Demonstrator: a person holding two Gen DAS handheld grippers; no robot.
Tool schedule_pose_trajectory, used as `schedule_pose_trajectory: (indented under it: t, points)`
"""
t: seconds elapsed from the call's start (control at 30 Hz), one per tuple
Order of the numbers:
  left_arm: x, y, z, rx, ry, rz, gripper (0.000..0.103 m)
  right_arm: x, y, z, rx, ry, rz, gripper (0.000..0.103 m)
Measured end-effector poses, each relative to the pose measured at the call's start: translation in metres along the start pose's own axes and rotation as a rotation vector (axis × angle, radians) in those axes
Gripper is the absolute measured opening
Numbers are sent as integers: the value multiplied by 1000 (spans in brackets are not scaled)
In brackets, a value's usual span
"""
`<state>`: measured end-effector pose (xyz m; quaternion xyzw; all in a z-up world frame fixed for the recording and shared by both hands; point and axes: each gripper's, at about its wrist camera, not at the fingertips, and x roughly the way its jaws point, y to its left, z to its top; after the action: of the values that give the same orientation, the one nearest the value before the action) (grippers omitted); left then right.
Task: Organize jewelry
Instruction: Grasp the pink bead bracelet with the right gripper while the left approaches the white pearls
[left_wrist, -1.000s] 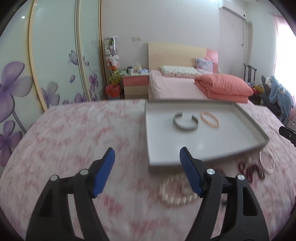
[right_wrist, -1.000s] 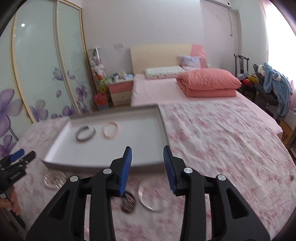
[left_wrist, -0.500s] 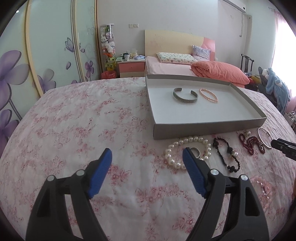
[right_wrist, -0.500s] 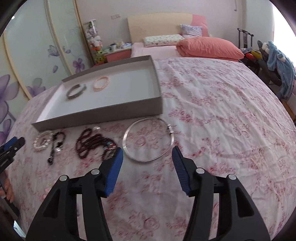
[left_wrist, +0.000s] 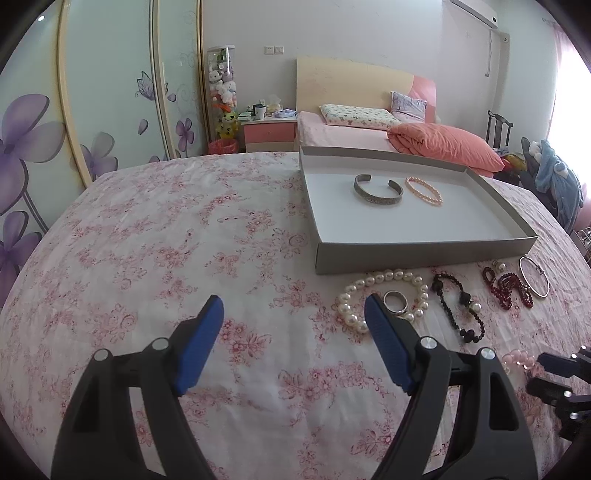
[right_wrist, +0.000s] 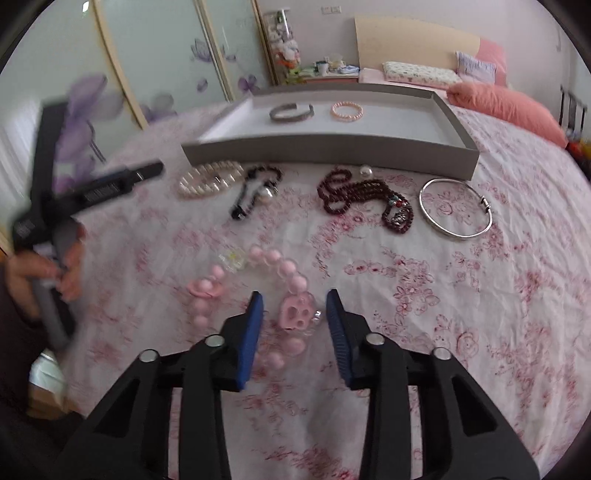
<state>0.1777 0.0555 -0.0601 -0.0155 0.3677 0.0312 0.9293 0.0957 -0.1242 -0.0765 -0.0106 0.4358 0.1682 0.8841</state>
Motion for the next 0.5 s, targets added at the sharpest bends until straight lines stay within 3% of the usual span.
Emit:
schedule_pose_trajectory:
  t: [0.03,0.3,0.5]
  points:
    - [0,0,0,0,0,-1,77,1,1,1,-14,4,-24,24]
    - [0,-9,-1,19,7,-17,77,8,-36,11,97,-22,-173,24]
    - [4,-20,-2,42,27,-39,77,4,-42,5,103,-26,-200,26]
